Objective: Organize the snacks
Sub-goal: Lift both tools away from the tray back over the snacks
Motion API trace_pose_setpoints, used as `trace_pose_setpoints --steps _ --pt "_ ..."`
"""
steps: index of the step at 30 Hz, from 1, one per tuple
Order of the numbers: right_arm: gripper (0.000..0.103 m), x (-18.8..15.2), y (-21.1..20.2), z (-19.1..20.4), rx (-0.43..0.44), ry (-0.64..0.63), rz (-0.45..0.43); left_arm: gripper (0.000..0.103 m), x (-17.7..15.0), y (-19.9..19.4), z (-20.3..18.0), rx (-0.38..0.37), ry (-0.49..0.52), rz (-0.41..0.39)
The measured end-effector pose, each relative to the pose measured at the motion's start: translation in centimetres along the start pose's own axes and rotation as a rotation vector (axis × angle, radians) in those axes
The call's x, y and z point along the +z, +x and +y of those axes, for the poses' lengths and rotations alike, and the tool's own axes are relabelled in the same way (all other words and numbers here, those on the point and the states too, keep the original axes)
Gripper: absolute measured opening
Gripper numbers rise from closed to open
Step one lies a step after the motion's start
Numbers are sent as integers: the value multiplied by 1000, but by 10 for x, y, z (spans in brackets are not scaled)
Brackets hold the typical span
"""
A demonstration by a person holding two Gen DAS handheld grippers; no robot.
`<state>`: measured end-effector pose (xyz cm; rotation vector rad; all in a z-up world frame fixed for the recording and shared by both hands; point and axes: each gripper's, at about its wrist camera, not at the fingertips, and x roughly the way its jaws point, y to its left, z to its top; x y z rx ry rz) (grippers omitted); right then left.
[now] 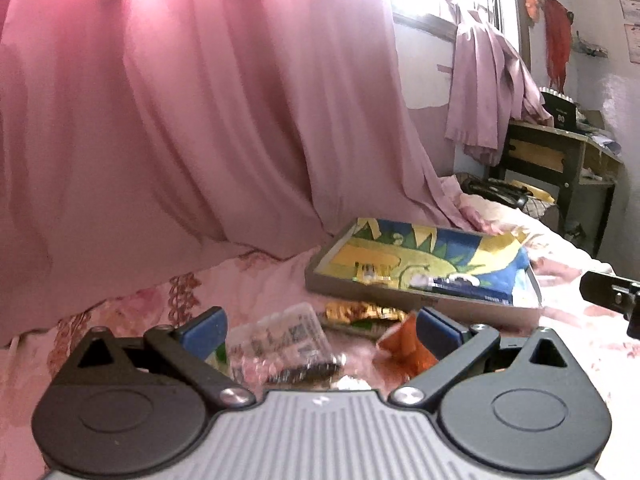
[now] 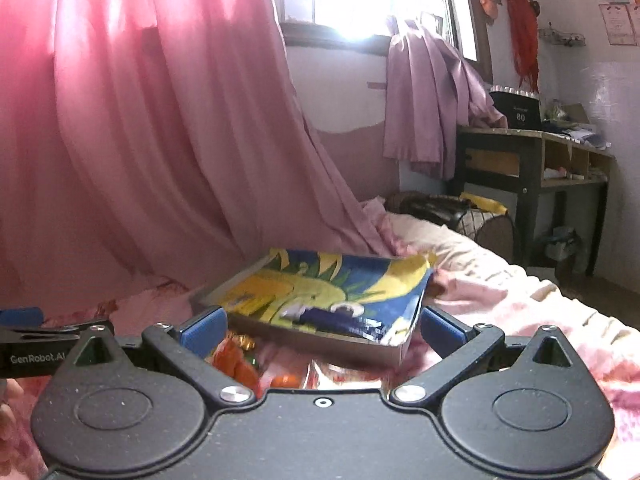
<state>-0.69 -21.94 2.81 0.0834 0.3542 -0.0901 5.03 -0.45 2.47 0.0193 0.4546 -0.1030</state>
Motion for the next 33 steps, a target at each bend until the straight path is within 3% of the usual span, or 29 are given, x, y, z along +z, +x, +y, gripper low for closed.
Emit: trace_pose_setpoints --steps 8,17,22,26,33 --pt "102 -21 -20 16 11 -26 63 103 -14 -23 7 -10 1 28" --pt "102 -29 -29 30 -32 -73 81 103 -26 -25 13 27 -10 109" --pt "102 -32 -24 32 -27 -88 115 103 -34 -16 14 65 -13 222" --pt "102 -34 -21 36 -20 -107 139 103 -34 -11 21 68 -59 266" --pt "102 -35 -2 39 30 -109 251 103 -35 9 37 -21 -139 426"
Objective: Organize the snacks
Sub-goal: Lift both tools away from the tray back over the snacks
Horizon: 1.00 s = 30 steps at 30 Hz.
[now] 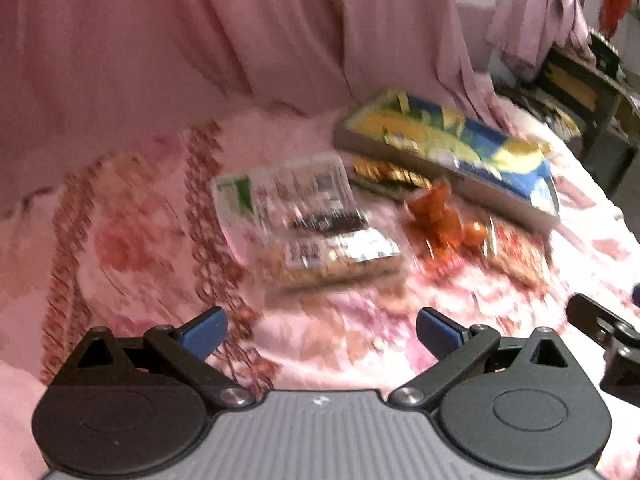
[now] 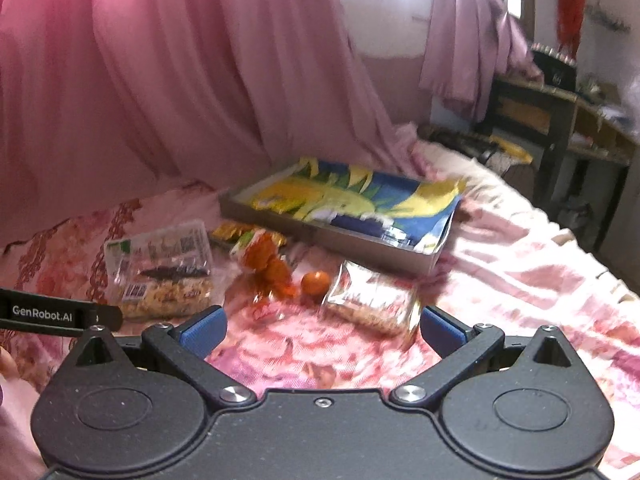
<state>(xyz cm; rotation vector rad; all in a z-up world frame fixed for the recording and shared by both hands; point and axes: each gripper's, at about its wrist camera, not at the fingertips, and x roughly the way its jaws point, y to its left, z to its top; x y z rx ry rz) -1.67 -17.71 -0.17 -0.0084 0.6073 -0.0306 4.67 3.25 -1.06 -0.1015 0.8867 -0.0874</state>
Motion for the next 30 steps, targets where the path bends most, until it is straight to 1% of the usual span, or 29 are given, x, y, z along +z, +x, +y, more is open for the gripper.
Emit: trace_pose_setpoints --steps 2,10,13,16,19,21,23,25,28,30 --pt "102 1 5 0 9 8 26 103 0 4 -2 -2 6 25" --pt "102 1 26 -14 47 88 150 103 4 8 -8 9 43 48" --pt "102 3 33 -14 59 81 176 103 12 11 -8 6 52 60" --pt "102 9 43 -7 80 -11 197 103 21 22 -4 -2 60 111" --pt "102 15 52 4 81 -146 176 103 31 35 5 -20 27 165" --pt "102 18 58 8 85 -219 149 103 37 43 10 -23 8 183" --pt "102 21 66 10 88 -261 127 103 45 49 14 -19 0 180" --pt "102 24 76 9 109 -272 120 103 54 55 17 -23 15 160" --pt "102 28 92 7 159 -269 127 103 68 70 19 -19 70 156" --pt "102 31 102 9 202 -305 132 103 76 83 19 2 121 157"
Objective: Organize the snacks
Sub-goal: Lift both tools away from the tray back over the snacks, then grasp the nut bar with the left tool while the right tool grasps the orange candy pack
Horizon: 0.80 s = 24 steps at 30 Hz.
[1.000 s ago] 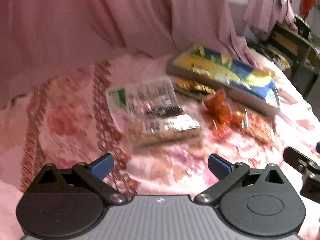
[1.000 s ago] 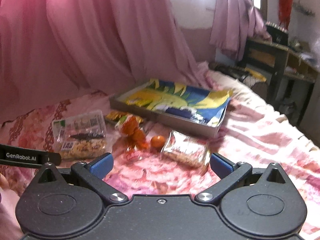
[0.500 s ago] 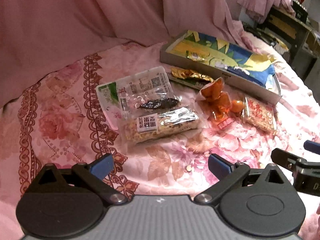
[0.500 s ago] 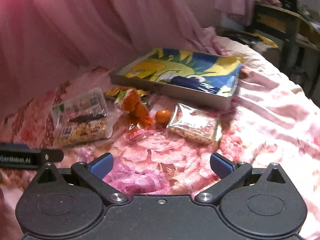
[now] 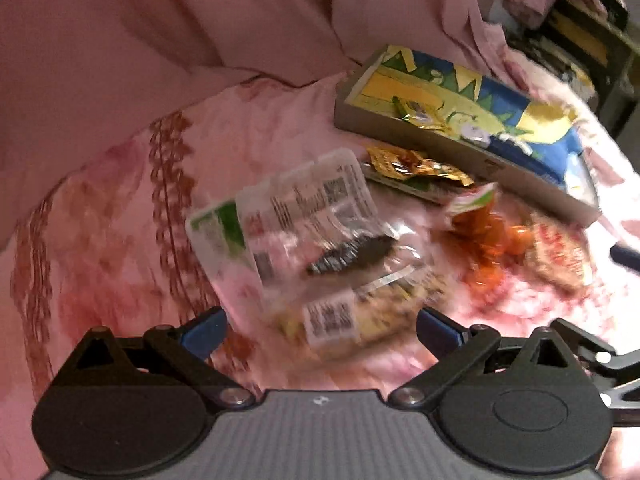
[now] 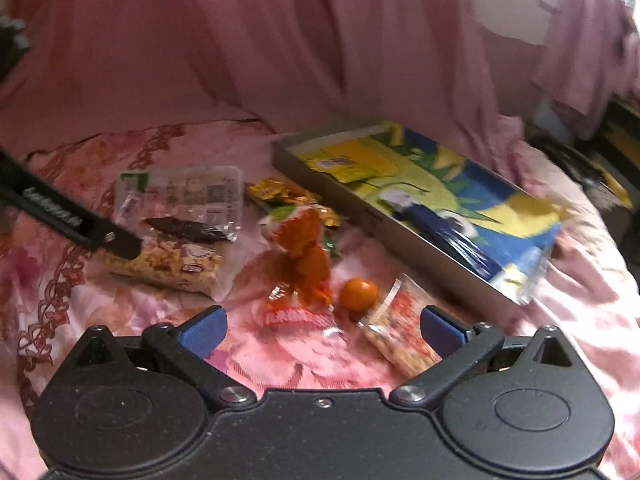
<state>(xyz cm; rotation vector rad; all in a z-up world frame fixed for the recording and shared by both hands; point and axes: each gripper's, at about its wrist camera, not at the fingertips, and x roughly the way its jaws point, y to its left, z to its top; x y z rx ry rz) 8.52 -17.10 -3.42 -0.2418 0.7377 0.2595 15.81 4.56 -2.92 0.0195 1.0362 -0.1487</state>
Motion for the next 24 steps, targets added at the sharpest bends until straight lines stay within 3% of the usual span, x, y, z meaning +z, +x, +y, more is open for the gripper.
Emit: trace_pose_setpoints --steps 3,8,15,19,24 --pt "102 7 13 2 58 -98 -7 103 10 16 4 -30 16 25" --pt "102 14 35 -1 91 -217 -24 103 18 30 -7 -106 157 62" --pt "97 20 58 -23 113 -141 -12 103 11 34 -32 -91 419 47" --pt "91 19 67 -26 125 -107 -4 103 9 27 -35 -103 453 29" --pt "90 19 68 -24 136 -85 -20 103 8 13 -37 -185 493 -26"
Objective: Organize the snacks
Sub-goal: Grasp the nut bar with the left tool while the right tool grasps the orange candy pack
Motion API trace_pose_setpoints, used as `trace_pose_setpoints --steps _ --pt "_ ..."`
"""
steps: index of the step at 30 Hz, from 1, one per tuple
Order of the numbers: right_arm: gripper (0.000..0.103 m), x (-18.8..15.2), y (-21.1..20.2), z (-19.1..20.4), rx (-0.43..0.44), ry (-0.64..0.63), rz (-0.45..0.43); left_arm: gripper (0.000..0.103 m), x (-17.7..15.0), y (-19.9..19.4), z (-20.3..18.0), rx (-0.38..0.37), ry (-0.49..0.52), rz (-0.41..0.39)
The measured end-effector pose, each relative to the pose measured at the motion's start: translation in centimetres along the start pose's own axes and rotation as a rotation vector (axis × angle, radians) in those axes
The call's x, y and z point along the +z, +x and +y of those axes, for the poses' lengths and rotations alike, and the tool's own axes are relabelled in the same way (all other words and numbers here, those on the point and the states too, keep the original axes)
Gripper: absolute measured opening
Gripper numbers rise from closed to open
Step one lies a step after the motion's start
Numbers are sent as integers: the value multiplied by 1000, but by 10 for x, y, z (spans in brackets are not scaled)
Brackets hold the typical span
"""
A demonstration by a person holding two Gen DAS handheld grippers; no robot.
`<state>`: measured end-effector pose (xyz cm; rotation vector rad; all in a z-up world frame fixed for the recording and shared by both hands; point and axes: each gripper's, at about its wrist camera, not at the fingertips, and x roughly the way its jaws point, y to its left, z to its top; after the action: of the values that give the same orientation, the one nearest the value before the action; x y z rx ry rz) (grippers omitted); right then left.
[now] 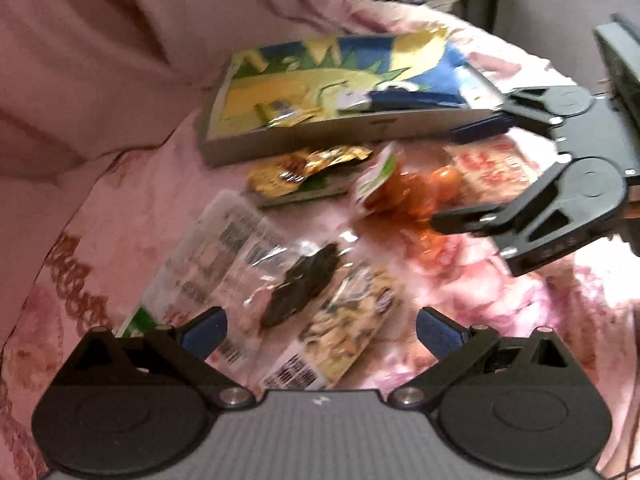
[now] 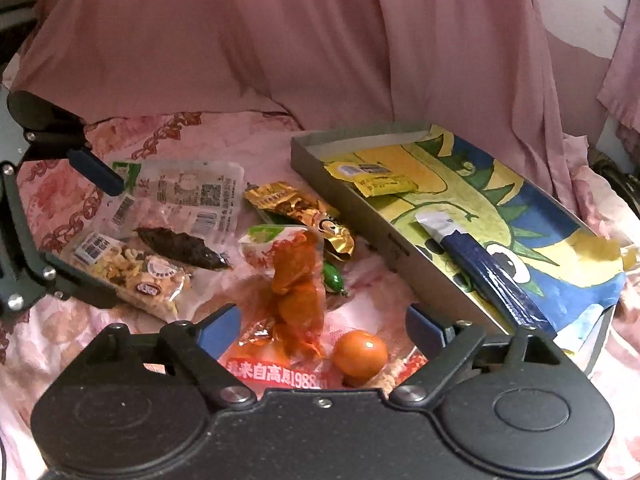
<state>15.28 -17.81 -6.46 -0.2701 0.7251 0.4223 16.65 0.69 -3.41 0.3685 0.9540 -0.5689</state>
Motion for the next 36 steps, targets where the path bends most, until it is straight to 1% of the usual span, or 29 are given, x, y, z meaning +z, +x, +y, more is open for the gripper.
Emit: trace_pose_setpoints --steps 5,9,11,13,14,16,17,19,20,24,27,29,31,35,36 --pt "88 1 6 1 34 24 -12 103 -2 15 -3 -9 26 65" --pt "87 3 13 3 65 32 -24 103 -3 21 9 -73 -32 81" --pt "82 5 17 4 76 40 -17 103 -3 25 16 -91 -67 94" --pt "70 6 22 4 85 60 -4 103 -3 28 20 -107 -87 101" --pt "68 6 25 4 84 72 1 102 -4 28 21 -114 -88 100" --pt "57 7 30 3 76 84 12 102 -4 27 21 -133 -85 99" --pt "53 7 32 3 64 86 17 102 -4 27 21 -147 -85 103" --pt "39 8 35 2 55 100 25 100 -4 28 19 -179 -83 111" --pt "39 8 35 1 60 108 25 99 -5 29 17 -193 -81 122" --pt "38 9 34 4 46 108 39 94 -6 31 14 -183 -73 130" --pt "37 8 32 5 48 117 49 89 -6 31 16 -198 -101 143" --pt "35 8 30 5 50 125 59 88 -7 32 17 -206 -127 152" --pt "29 8 27 5 52 137 87 88 -7 33 17 -211 -144 155" --pt "29 2 20 2 56 185 130 82 -7 34 11 -233 -178 168" --pt "29 1 18 3 56 192 135 79 -7 34 10 -234 -194 169"
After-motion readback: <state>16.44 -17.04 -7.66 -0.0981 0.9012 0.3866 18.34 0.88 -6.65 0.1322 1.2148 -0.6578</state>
